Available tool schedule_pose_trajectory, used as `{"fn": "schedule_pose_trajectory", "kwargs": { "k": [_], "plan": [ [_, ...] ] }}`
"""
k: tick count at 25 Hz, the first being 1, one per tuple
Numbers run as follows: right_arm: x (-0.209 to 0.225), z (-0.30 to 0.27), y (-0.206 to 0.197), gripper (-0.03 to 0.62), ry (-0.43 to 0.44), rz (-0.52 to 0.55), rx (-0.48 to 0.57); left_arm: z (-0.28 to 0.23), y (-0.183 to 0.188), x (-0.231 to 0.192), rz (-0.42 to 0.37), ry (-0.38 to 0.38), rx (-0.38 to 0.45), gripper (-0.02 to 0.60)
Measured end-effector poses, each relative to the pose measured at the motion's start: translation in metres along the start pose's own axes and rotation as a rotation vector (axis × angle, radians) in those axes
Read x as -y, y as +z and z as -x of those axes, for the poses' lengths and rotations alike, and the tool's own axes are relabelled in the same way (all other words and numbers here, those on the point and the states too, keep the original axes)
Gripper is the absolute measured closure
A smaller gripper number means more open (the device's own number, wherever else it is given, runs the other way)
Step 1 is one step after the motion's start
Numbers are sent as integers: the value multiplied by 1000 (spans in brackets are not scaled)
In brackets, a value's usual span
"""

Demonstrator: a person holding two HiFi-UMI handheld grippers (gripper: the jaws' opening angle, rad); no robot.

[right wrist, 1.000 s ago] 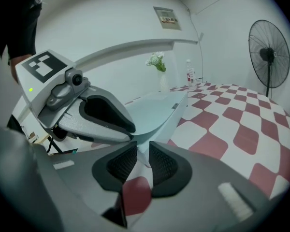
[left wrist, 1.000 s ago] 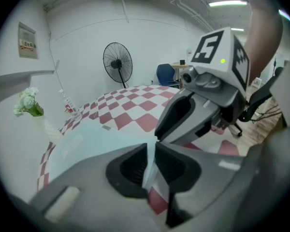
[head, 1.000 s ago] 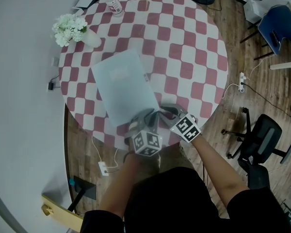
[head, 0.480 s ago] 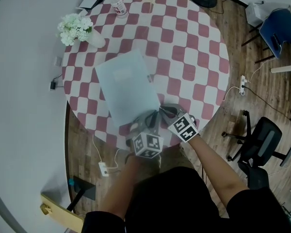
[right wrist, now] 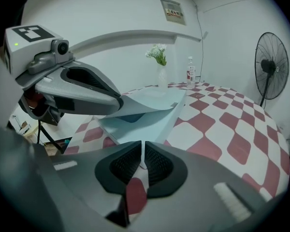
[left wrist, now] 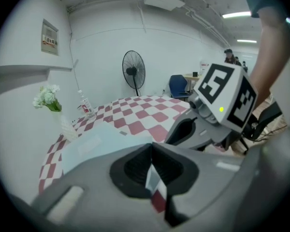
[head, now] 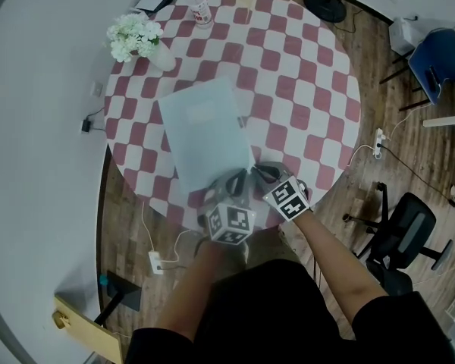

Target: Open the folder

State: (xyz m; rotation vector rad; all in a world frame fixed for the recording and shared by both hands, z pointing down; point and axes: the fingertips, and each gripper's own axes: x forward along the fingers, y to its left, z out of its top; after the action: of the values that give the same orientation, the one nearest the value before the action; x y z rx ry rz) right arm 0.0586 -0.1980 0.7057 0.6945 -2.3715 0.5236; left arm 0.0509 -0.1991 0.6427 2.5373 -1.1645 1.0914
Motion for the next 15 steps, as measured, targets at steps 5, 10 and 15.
{"fn": "schedule_pose_trajectory", "kwargs": {
  "k": [5,10,15],
  "plan": [
    [-1,-1,0,574,-6,-5,-14,5,1,-6,58,12,15,578],
    [-2,0,-1,574,-9,-19,-26,10,3,-10,97,26,28,580],
    [-3,0,-2,574,-25,-48,-38,20,5,-19,140,35,47,580]
  ]
}}
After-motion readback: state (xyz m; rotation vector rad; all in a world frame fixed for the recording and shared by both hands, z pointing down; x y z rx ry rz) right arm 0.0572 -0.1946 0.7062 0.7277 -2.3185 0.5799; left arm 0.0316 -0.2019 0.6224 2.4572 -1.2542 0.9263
